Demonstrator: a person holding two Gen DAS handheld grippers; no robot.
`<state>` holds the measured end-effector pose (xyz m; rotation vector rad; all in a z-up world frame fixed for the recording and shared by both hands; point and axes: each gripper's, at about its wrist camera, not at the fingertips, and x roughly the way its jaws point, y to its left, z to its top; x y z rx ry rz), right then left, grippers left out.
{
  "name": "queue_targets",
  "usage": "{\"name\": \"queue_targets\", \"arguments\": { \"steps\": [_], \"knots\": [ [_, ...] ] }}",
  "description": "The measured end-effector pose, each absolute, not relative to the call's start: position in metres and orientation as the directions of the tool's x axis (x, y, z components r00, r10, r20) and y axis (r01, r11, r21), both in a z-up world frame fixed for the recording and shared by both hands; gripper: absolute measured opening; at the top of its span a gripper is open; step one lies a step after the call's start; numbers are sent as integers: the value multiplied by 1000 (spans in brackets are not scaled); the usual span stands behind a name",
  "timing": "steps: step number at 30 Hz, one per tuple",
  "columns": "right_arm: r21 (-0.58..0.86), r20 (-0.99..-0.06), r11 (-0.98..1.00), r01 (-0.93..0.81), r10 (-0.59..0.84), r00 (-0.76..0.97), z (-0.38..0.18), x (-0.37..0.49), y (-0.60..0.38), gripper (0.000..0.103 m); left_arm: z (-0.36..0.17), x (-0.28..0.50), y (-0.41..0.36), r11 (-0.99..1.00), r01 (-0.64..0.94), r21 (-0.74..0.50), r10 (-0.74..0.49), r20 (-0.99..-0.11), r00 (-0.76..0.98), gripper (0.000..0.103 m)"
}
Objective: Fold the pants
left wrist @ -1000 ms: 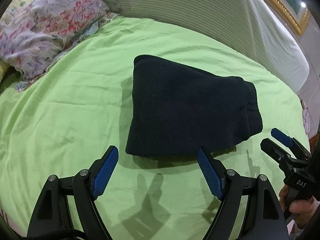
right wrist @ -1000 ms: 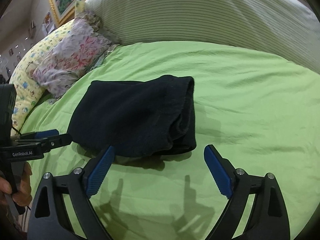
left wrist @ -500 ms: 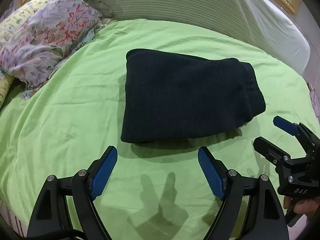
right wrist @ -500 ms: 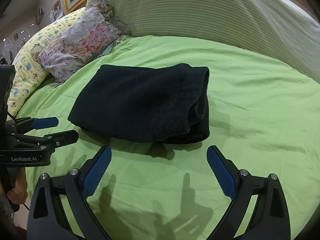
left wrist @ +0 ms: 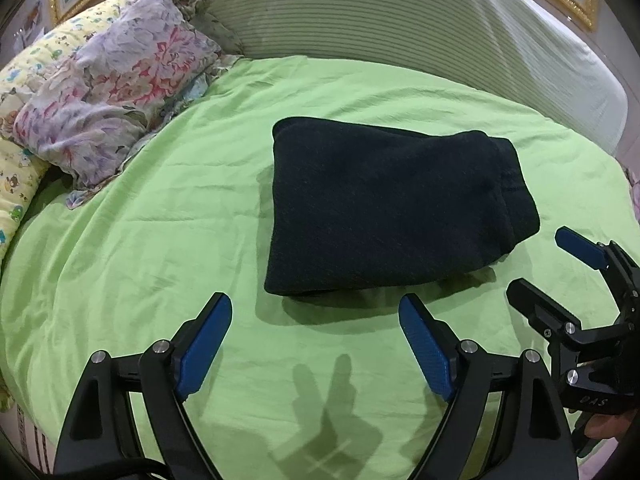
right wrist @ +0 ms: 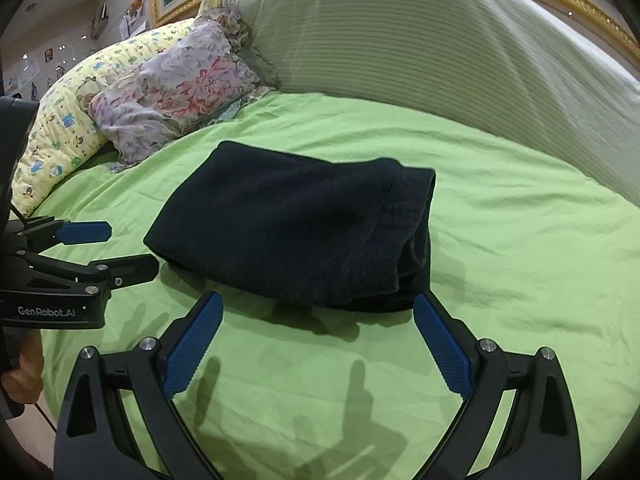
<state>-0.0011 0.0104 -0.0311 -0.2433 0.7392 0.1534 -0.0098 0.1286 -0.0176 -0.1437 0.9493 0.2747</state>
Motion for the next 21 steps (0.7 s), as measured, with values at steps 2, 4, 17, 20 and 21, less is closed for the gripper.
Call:
{"name": "queue_targets", "arguments": {
  "steps": [2,4,17,20,21],
  "knots": [
    [-165,-670,961,-222,56,740,-29,-1,10,96,-17,-11,129,954,-298,-4,170,-815,554,86],
    [-160,-664,962,-220,60,746,-28,-1,10,96,-15,-12,130,951,-309,3,184,-810,558,86],
    [-152,-674,969,-196,44,738,-30,2,7,96,-12,-15,130,949,-315,16,204,-795,572,87],
    [-150,-676,969,-195,43,736,-30,2,8,96,-13,-13,131,950,-313,16,201,-796,571,87],
    [-147,-677,970,-194,44,735,-30,1,8,96,-13,-13,131,950,-313,15,201,-797,570,87]
  ]
}}
